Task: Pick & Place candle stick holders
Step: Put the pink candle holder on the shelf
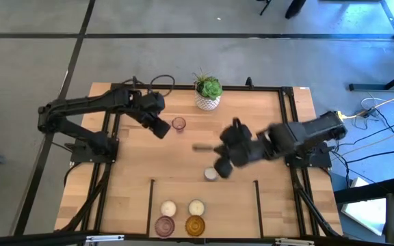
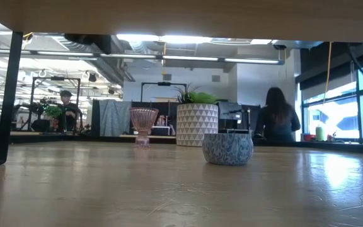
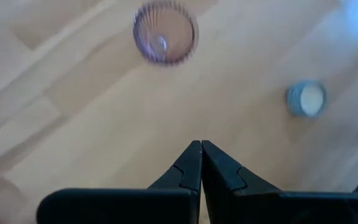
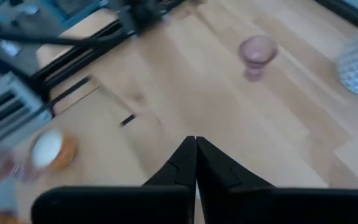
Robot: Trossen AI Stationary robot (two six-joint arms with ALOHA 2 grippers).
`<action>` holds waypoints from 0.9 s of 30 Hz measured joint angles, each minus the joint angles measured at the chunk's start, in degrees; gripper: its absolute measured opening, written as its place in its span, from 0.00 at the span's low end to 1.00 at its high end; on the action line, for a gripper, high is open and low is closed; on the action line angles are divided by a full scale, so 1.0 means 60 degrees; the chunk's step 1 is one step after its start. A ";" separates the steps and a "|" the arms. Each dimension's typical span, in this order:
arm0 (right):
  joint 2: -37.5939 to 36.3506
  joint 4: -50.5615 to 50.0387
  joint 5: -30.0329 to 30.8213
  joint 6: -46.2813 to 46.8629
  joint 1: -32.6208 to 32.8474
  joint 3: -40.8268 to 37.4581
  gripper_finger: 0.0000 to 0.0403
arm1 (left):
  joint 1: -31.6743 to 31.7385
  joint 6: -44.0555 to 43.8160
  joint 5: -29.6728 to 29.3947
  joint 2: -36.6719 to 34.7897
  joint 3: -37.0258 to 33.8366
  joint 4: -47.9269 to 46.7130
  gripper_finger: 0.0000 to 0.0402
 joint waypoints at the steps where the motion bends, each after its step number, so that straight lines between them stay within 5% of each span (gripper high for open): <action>1: 0.0019 0.0003 -0.0123 0.0027 -0.0358 0.0000 0.03 | -0.0203 -0.0095 -0.0032 -0.0008 0.0000 -0.0107 0.00; 7: 0.0454 0.0149 -0.2341 -0.0477 -0.2669 0.0001 0.12 | -0.1823 -0.1322 -0.0924 -0.0410 -0.0004 -0.0344 0.00; 13: 0.1432 0.0381 -0.4307 -0.1049 -0.3957 -0.0007 0.33 | -0.3561 -0.2908 -0.2556 -0.0896 -0.0004 -0.0334 0.00; 19: 0.2588 0.1315 -0.5319 -0.1203 -0.4437 -0.0007 0.53 | -0.5028 -0.4108 -0.3749 -0.0994 -0.0004 -0.0318 0.00; 27: 0.3636 0.1792 -0.5322 -0.1194 -0.4814 -0.0007 0.55 | -0.6100 -0.4879 -0.4512 -0.0939 -0.0004 -0.0315 0.00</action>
